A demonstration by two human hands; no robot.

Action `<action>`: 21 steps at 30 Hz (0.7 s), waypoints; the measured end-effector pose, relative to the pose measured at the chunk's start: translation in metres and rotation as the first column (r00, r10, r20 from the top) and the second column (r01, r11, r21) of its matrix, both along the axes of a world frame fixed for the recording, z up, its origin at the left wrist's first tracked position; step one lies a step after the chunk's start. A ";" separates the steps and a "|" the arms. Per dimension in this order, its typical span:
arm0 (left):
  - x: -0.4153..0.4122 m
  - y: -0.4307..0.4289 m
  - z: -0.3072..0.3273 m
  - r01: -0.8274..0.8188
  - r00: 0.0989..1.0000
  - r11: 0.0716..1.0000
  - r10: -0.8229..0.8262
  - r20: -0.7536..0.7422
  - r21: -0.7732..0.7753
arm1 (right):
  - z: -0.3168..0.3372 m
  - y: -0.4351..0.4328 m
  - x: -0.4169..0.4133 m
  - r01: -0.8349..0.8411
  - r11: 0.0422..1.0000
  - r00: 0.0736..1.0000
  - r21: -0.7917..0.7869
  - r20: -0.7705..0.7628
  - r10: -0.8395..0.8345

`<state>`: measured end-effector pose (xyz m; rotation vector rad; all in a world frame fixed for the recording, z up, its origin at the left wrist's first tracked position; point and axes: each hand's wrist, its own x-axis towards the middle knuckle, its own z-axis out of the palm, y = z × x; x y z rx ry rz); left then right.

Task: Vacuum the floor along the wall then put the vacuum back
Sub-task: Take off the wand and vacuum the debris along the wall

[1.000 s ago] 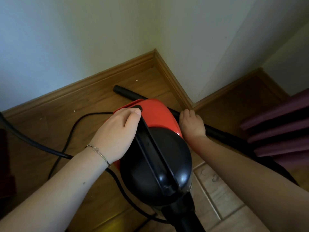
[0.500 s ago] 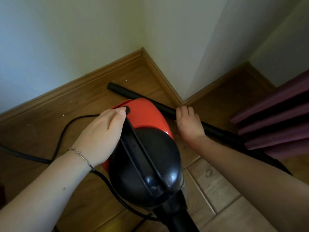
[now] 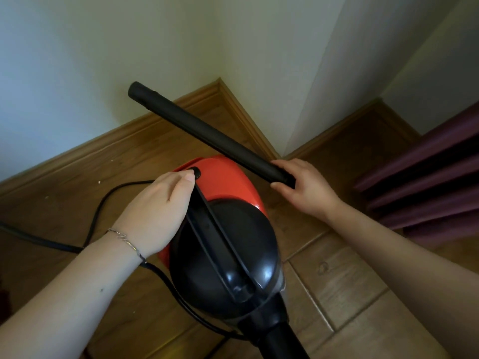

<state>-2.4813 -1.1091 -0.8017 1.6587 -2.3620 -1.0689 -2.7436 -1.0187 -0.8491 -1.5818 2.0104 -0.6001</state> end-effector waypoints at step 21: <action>-0.016 0.014 0.060 0.043 0.998 0.993 -0.047 0.036 0.113 | 0.084 -0.007 0.028 -0.160 0.987 0.965 -0.032 0.207 0.163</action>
